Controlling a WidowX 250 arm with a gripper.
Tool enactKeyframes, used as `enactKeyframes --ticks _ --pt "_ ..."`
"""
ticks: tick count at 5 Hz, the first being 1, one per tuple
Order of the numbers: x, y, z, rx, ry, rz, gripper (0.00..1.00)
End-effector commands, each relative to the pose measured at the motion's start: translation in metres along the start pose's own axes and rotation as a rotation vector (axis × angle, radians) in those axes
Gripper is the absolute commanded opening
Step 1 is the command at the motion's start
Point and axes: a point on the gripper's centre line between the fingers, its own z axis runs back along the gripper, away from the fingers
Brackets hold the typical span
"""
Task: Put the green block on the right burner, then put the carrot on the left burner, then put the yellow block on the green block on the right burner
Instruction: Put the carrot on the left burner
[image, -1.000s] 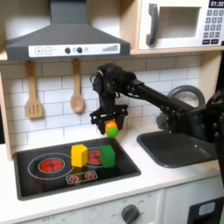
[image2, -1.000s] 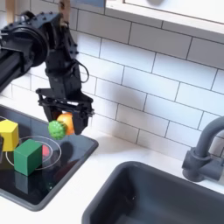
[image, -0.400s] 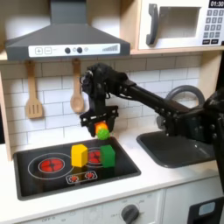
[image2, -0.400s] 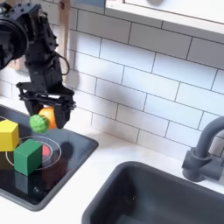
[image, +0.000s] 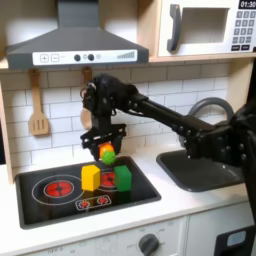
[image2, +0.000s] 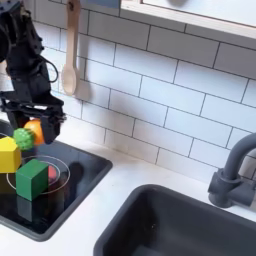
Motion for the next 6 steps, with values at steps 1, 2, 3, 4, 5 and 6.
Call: enactKeyframes --ticks 1,2,3,4,5,6 --pt "-0.008 0.019 0.006 0.001 0.012 0.021 0.00" --pt "-0.012 0.026 0.014 -0.005 -0.010 0.036 0.00" --pt "-0.017 0.030 0.015 -0.010 -0.009 0.036 0.00" --pt "-0.025 0.028 0.025 -0.004 -0.032 0.013 0.00" --pt "-0.036 0.032 0.022 -0.005 -0.025 0.017 0.00" --pt "-0.039 0.034 0.017 0.007 -0.020 0.013 0.00"
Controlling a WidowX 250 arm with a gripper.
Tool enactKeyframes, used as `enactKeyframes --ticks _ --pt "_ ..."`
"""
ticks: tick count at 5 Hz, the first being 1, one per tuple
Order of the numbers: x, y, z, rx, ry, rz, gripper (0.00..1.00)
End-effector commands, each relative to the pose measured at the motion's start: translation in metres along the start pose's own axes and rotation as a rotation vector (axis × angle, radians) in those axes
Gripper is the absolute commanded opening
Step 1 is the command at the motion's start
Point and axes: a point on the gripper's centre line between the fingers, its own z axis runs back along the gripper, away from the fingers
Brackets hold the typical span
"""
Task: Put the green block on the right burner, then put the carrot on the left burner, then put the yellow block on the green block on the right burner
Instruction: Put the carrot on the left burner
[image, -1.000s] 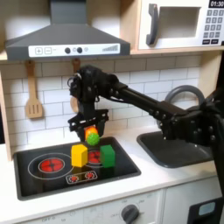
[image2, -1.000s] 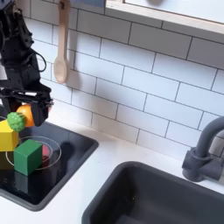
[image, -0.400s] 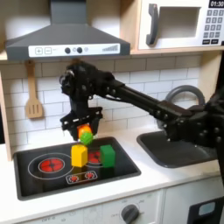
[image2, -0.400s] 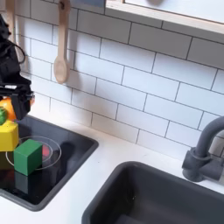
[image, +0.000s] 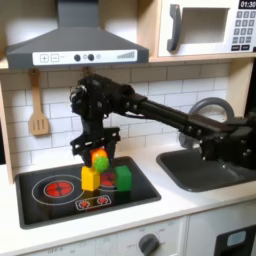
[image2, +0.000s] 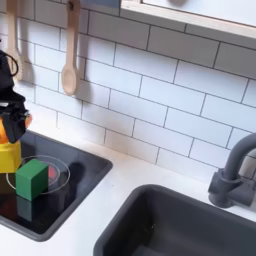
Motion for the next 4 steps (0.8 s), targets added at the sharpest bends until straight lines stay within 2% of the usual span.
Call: enactKeyframes --ticks 1,3,4 --pt "-0.0009 0.0063 -0.0056 0.019 -0.007 0.004 0.00" --pt "0.0047 0.0081 -0.0029 0.042 -0.021 0.024 0.00" --pt "0.0068 0.0097 -0.0087 0.051 -0.012 0.041 0.00"
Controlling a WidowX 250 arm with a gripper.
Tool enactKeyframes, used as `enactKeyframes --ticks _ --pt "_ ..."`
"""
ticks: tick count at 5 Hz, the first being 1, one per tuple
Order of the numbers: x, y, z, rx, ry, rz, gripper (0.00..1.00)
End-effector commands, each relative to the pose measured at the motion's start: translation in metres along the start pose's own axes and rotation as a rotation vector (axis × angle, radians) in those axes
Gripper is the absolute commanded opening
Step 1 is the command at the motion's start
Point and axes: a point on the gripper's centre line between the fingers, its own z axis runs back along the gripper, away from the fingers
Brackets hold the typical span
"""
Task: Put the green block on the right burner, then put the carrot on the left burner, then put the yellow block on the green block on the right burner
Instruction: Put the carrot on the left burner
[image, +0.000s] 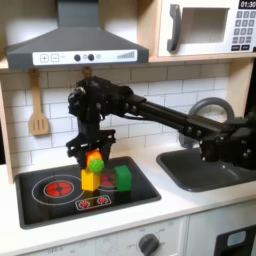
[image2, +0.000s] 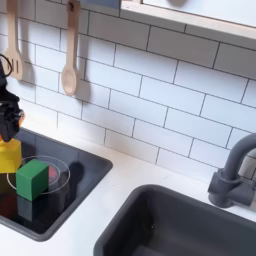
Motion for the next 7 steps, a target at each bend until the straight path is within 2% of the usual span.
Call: enactKeyframes --ticks 1,3,4,7 --pt "0.0051 0.0026 -0.0061 0.021 0.005 0.017 0.00" --pt "0.0038 0.0032 -0.0094 0.027 0.013 0.019 0.00" --pt "0.0044 -0.0045 -0.0094 0.020 0.015 -0.002 0.00" --pt "0.0028 0.0014 -0.0154 0.032 0.019 0.004 0.00"
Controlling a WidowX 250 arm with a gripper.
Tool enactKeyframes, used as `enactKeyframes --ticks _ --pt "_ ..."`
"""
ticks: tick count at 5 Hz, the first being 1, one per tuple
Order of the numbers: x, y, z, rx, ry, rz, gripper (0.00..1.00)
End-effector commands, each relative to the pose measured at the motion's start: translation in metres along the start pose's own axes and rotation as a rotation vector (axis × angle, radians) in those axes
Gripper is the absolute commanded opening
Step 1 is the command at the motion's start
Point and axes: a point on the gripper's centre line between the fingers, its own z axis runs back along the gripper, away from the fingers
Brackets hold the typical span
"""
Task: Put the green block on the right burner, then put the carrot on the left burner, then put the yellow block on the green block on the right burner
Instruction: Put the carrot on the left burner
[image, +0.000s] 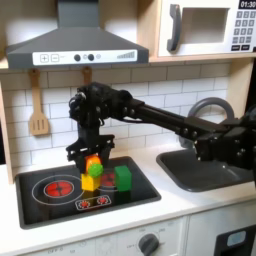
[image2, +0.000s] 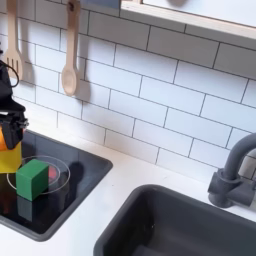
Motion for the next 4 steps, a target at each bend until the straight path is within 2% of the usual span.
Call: enactKeyframes --ticks 1,3,4 --pt "-0.0023 0.0011 -0.0030 0.001 0.004 -0.005 0.00" --pt "-0.0008 0.0000 -0.0034 0.002 0.002 -0.010 0.00" --pt "-0.0002 -0.0005 -0.0016 -0.008 -0.005 0.015 0.00"
